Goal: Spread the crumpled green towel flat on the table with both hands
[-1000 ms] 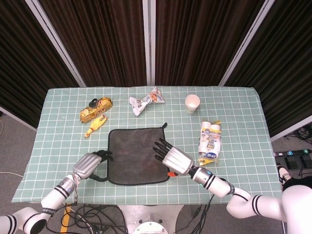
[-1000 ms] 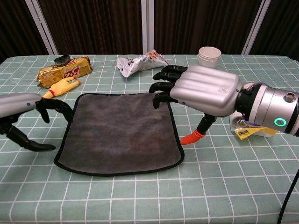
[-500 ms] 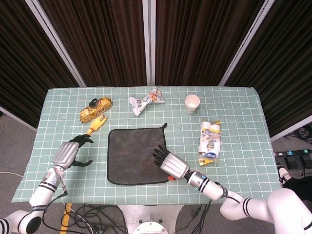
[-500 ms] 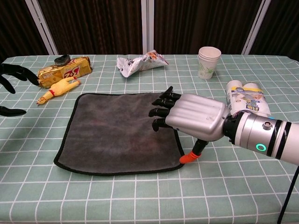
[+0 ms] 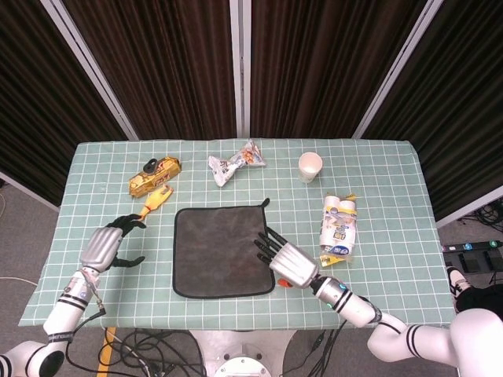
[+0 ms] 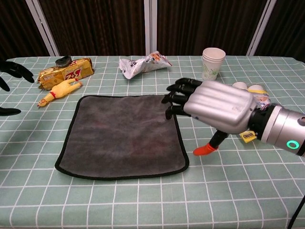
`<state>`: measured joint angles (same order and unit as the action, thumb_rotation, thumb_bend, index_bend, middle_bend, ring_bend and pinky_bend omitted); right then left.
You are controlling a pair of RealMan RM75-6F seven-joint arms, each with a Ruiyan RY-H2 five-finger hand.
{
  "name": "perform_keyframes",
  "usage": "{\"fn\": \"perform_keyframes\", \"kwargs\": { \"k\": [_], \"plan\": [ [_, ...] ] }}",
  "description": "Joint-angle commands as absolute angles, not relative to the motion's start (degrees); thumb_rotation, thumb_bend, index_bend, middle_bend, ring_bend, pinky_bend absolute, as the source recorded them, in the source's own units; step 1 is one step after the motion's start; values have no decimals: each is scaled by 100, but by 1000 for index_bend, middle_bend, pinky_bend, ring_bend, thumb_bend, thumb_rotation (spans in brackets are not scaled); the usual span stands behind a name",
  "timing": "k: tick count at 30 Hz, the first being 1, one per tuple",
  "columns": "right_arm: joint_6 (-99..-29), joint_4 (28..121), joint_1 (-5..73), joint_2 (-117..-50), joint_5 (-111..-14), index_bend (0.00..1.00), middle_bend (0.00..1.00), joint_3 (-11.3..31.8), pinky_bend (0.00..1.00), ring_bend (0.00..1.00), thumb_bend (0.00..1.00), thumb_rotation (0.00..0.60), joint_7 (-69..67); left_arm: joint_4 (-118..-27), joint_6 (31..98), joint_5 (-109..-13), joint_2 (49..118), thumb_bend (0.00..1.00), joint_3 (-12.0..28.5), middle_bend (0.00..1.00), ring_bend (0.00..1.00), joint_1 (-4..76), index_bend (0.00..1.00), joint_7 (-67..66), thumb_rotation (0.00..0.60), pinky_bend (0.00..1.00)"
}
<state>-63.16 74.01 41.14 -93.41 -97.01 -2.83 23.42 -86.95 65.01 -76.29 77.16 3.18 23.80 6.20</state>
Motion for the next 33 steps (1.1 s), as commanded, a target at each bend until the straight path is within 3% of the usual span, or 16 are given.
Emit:
{"fn": "perform_keyframes", "kwargs": {
  "k": [1, 3, 5, 7, 9, 15, 21, 33],
  "plan": [
    [-6680, 7940, 3888, -8650, -9550, 257, 107, -78, 0, 0, 0, 492, 2183, -8701, 6713, -7564, 7612, 163, 405, 186, 158, 2262, 270, 543, 595, 287],
    [-6825, 8235, 3714, -8250, -9364, 245, 120, -35, 19, 5, 2, 542, 2036, -8677, 6877, -7470, 7551, 162, 451, 186, 158, 2159, 270, 433, 600, 286],
    [-7006, 8453, 3498, -7906, -9158, 221, 136, 3, 107, 34, 31, 586, 1948, -8647, 7065, -7343, 7515, 162, 499, 186, 158, 2032, 270, 304, 600, 287],
    [-7171, 8571, 3306, -7662, -8981, 187, 145, 37, 202, 59, 69, 600, 1944, -8601, 7241, -7252, 7502, 163, 530, 186, 158, 1918, 270, 178, 600, 286],
    [-7340, 8714, 3081, -7401, -8772, 147, 148, 63, 231, 63, 82, 600, 1902, -8524, 7466, -7177, 7502, 163, 550, 186, 158, 1787, 270, -27, 600, 286],
    [-7629, 9105, 2504, -6762, -8226, 15, 77, 69, 2, 0, 84, 600, 1578, -8422, 8059, -7149, 7516, 163, 501, 186, 158, 1410, 270, -517, 600, 280],
    [-8156, 9230, 1868, -6418, -8029, 0, 9, 7, 0, 0, 85, 576, 1138, -8579, 8455, -7256, 7471, 163, 338, 186, 158, 1059, 270, -827, 600, 277],
    [-9123, 9098, 723, -6525, -8080, 0, 7, -195, 0, 0, 85, 540, 479, -9441, 8709, -7540, 7210, 163, 13, 186, 158, 631, 270, -1273, 600, 275]
  ]
}}
